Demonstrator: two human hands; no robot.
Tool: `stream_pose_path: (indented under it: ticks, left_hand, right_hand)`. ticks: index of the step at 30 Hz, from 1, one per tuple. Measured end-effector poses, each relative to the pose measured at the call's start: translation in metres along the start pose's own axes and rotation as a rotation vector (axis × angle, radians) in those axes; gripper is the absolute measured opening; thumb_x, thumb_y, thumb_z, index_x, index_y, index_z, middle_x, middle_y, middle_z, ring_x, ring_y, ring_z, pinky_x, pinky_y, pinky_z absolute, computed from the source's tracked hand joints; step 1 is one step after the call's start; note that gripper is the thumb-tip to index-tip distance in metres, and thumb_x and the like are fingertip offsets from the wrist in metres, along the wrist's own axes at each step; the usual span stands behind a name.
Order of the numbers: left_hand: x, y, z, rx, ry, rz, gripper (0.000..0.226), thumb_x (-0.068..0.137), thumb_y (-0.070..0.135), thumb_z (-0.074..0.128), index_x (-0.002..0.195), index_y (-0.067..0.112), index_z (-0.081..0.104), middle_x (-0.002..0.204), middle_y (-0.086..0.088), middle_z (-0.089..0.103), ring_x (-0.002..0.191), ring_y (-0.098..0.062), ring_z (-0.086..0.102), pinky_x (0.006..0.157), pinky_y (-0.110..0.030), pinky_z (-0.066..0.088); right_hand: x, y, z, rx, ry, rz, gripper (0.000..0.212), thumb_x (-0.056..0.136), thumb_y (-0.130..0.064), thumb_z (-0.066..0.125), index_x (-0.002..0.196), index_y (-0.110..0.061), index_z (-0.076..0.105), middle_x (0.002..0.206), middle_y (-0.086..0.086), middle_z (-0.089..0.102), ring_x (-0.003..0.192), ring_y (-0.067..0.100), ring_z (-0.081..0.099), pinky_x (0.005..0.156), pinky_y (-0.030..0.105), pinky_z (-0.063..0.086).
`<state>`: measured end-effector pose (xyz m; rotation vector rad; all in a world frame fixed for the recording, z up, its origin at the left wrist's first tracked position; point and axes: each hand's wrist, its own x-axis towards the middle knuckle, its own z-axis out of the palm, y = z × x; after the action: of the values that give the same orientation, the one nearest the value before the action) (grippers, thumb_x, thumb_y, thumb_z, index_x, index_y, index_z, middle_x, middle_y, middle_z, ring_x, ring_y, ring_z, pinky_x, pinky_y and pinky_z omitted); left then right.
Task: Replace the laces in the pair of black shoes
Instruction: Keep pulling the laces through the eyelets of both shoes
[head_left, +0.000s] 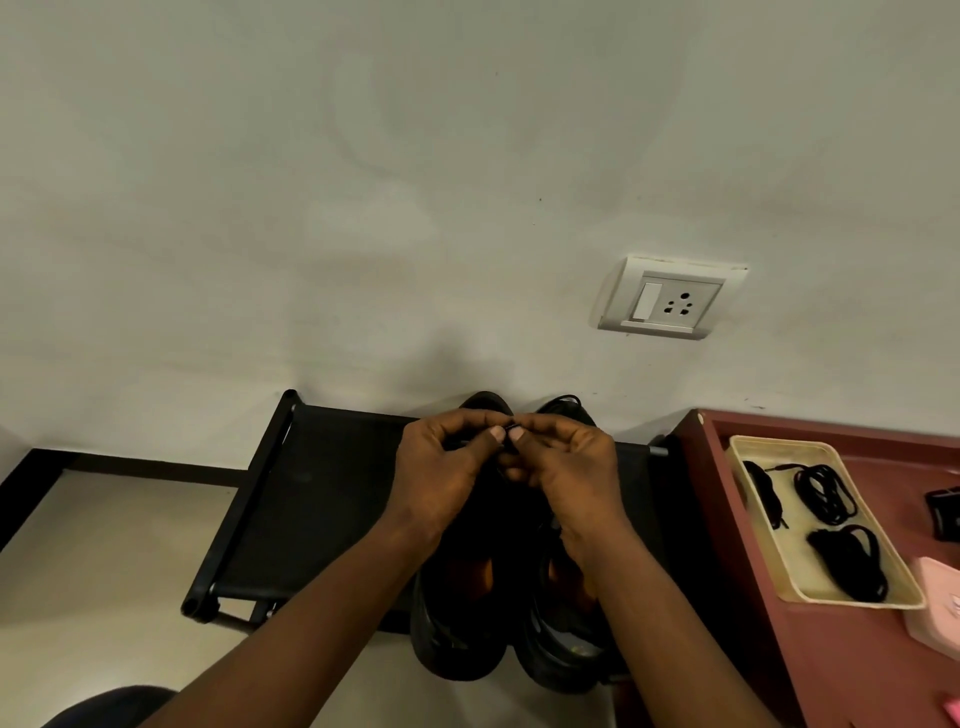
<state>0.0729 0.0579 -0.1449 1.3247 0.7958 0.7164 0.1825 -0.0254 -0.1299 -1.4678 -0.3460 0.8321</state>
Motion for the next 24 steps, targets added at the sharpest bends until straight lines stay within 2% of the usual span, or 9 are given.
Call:
stream_pose_path:
  ticks: [5, 9, 15, 24]
  left_hand:
    - [-0.0002, -0.0018, -0.0001, 0.165, 0.047, 0.084, 0.004, 0.092, 0.020, 0.077, 0.092, 0.024, 0.078, 0.086, 0.002, 0.078, 0.085, -0.017, 0.076, 0.086, -0.051, 0.062]
    - [-0.0005, 0.0017, -0.0007, 0.212, 0.019, 0.105, 0.006, 0.092, 0.018, 0.075, 0.092, 0.024, 0.078, 0.085, 0.003, 0.078, 0.084, -0.017, 0.076, 0.085, -0.050, 0.062]
    - [-0.0002, 0.0064, -0.0022, 0.255, 0.003, 0.132, 0.007, 0.092, 0.017, 0.075, 0.093, 0.023, 0.080, 0.083, 0.005, 0.078, 0.081, -0.015, 0.076, 0.082, -0.047, 0.063]
    - [0.0015, 0.0071, -0.0058, 0.310, -0.003, 0.139, 0.006, 0.092, 0.021, 0.076, 0.093, 0.023, 0.081, 0.084, 0.008, 0.078, 0.080, -0.010, 0.076, 0.080, -0.042, 0.064]
  right_hand:
    - [0.0010, 0.0009, 0.0015, 0.127, -0.018, 0.107, 0.008, 0.093, -0.009, 0.075, 0.100, -0.010, 0.078, 0.092, 0.010, 0.080, 0.079, 0.018, 0.076, 0.062, 0.025, 0.057]
    - [0.0031, 0.0011, 0.0006, 0.220, -0.035, 0.154, 0.007, 0.089, -0.006, 0.077, 0.092, -0.012, 0.081, 0.094, 0.012, 0.079, 0.080, 0.018, 0.074, 0.062, 0.023, 0.056]
    - [0.0037, 0.0007, 0.0004, 0.243, -0.046, 0.123, 0.010, 0.086, -0.001, 0.077, 0.096, -0.004, 0.079, 0.096, 0.017, 0.079, 0.089, 0.026, 0.079, 0.070, 0.023, 0.061]
    - [0.0019, 0.0036, 0.0016, 0.217, -0.038, 0.065, 0.007, 0.085, -0.001, 0.079, 0.088, -0.006, 0.081, 0.096, 0.017, 0.079, 0.091, 0.029, 0.078, 0.073, 0.025, 0.062]
